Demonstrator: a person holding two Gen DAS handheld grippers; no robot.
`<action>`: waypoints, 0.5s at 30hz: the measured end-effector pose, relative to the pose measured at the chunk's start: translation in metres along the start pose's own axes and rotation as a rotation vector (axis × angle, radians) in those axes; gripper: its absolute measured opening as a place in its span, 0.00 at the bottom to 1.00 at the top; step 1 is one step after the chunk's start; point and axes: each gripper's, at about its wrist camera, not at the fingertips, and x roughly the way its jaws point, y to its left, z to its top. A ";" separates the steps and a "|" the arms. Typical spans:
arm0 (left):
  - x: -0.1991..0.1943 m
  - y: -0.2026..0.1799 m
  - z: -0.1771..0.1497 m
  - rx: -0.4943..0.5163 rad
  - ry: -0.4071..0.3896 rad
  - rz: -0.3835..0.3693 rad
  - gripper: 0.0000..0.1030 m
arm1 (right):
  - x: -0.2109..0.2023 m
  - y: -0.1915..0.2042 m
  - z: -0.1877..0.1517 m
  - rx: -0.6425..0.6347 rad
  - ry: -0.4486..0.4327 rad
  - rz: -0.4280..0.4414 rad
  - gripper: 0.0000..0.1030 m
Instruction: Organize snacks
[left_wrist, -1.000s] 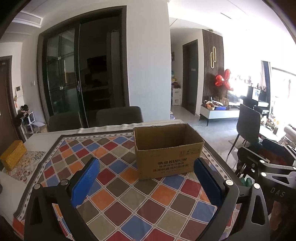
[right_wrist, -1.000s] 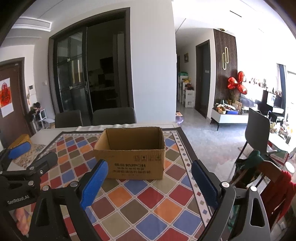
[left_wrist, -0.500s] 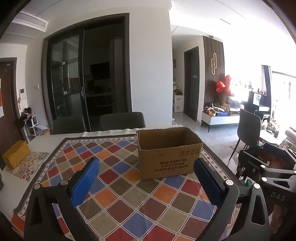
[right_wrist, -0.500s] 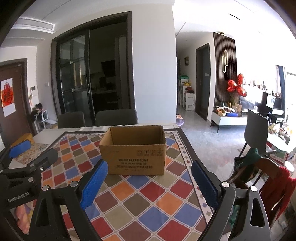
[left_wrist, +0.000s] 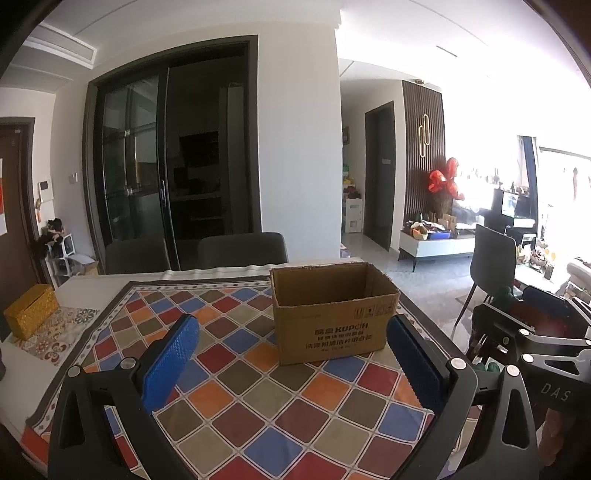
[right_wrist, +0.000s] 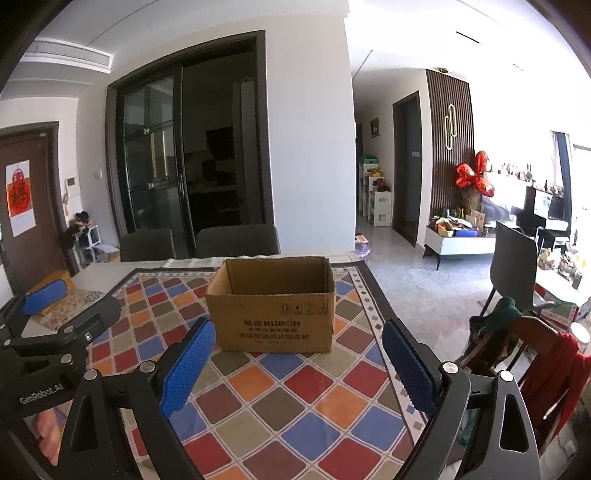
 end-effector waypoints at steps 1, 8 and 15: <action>0.000 0.000 0.000 0.001 0.000 -0.001 1.00 | 0.000 0.000 0.000 -0.001 -0.001 0.000 0.90; -0.002 0.000 0.001 0.000 -0.007 -0.001 1.00 | -0.002 -0.001 0.002 0.000 -0.006 -0.001 0.90; -0.003 0.000 0.003 0.001 -0.008 0.000 1.00 | -0.003 -0.001 0.003 -0.003 -0.008 -0.002 0.90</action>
